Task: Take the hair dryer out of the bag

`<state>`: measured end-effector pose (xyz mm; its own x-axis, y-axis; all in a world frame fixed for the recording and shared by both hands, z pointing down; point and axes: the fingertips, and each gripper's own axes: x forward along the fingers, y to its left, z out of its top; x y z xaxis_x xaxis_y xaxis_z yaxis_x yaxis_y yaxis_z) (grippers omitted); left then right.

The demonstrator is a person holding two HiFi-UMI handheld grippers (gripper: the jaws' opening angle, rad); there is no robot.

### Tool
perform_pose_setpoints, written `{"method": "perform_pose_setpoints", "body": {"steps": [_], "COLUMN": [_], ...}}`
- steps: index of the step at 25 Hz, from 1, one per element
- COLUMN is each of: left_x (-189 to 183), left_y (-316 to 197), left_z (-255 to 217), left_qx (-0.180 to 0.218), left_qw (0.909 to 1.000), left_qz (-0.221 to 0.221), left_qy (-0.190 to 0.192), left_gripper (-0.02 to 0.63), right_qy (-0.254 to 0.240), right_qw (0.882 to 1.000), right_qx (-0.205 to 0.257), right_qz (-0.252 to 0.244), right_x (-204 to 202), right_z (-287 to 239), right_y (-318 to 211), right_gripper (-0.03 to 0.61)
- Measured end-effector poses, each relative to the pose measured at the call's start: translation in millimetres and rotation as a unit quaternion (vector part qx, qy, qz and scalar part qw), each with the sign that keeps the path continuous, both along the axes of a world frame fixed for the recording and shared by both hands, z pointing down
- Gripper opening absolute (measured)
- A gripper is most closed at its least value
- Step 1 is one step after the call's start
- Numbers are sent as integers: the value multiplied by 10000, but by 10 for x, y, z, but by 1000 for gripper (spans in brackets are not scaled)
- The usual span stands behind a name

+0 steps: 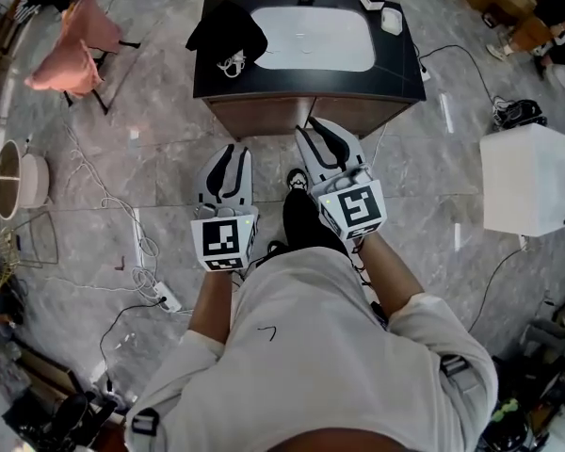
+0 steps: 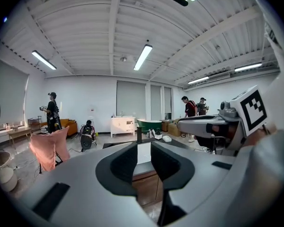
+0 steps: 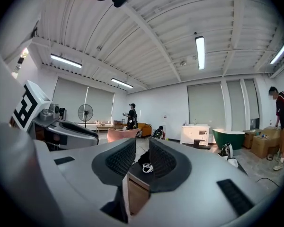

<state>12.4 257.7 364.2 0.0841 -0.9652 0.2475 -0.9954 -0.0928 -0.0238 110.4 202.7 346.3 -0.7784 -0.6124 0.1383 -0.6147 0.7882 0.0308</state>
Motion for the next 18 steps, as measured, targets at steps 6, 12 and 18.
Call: {"method": "perform_pose_setpoints", "body": {"steps": [6, 12, 18], "left_x": [-248, -367, -386], "left_y": [-886, -1718, -2247], "left_z": [50, 158, 493], "left_qx": [-220, -551, -1262], "left_qw": [9995, 9978, 9913], "left_qz": [-204, -347, -129], "left_qy": [-96, -150, -354], "left_gripper": [100, 100, 101], "right_qy": [-58, -87, 131], "right_qw": [9994, 9977, 9935], "right_qx": [-33, -177, -575], "right_qz": [-344, -648, -972], "right_x": [-284, -405, -509], "right_z": [-11, -9, 357], "right_y": [-951, -1924, -2452], "right_gripper": [89, 88, 88]}}
